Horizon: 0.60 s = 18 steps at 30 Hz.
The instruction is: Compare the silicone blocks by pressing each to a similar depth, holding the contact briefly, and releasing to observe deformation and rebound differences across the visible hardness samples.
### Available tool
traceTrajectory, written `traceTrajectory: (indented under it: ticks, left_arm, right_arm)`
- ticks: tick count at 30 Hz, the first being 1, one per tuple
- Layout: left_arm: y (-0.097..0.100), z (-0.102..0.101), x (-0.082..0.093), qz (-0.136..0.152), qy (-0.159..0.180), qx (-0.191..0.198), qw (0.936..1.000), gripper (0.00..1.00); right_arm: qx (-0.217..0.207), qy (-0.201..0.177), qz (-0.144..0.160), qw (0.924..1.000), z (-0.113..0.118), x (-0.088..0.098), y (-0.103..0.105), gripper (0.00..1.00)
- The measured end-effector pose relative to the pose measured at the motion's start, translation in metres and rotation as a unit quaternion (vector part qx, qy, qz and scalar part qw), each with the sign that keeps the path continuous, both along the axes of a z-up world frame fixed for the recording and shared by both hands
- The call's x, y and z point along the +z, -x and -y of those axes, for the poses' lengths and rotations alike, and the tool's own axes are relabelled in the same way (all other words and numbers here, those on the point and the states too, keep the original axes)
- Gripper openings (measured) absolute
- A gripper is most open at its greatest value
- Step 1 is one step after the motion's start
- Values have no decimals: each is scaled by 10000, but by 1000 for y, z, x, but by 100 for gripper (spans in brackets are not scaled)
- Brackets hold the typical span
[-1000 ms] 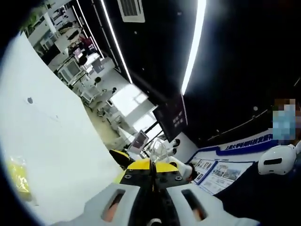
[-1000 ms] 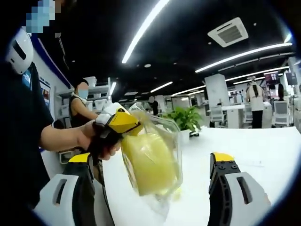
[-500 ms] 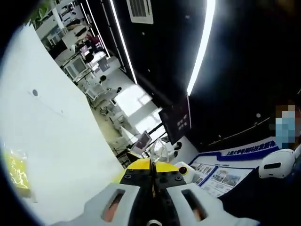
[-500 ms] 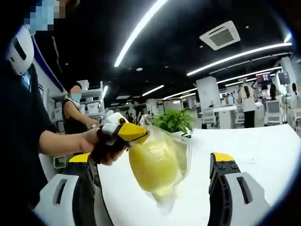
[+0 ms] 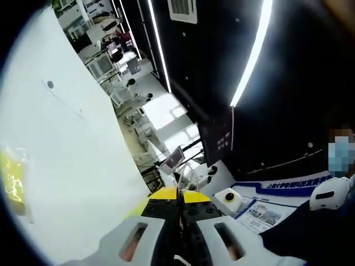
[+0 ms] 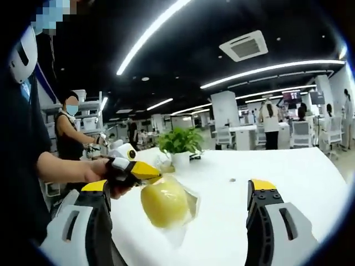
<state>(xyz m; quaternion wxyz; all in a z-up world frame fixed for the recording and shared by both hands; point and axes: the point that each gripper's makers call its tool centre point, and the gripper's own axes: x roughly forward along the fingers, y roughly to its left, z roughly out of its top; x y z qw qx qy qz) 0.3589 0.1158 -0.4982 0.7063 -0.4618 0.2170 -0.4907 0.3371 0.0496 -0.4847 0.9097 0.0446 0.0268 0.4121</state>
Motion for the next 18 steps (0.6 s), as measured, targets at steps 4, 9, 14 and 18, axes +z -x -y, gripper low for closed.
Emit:
traceTrajectory:
  ticks: [4, 9, 14, 18]
  left_arm:
    - [-4, 0, -6, -92, -40, 38, 9999, 0]
    - [-11, 2, -16, -253, -18, 117, 9996, 0]
    - [-21, 11, -32, -573, 62, 207, 9981, 0]
    - [-31, 20, -51, -996, 182, 359, 9942, 0]
  right_arm:
    - [-307, 244, 142, 9991, 21, -13, 3, 96]
    - [-812, 463, -346, 9950, 52, -47, 10, 96]
    - [-957, 467, -426, 9934, 68, -51, 22, 96]
    - [-1168, 411, -722, 9897, 83, -59, 31, 90]
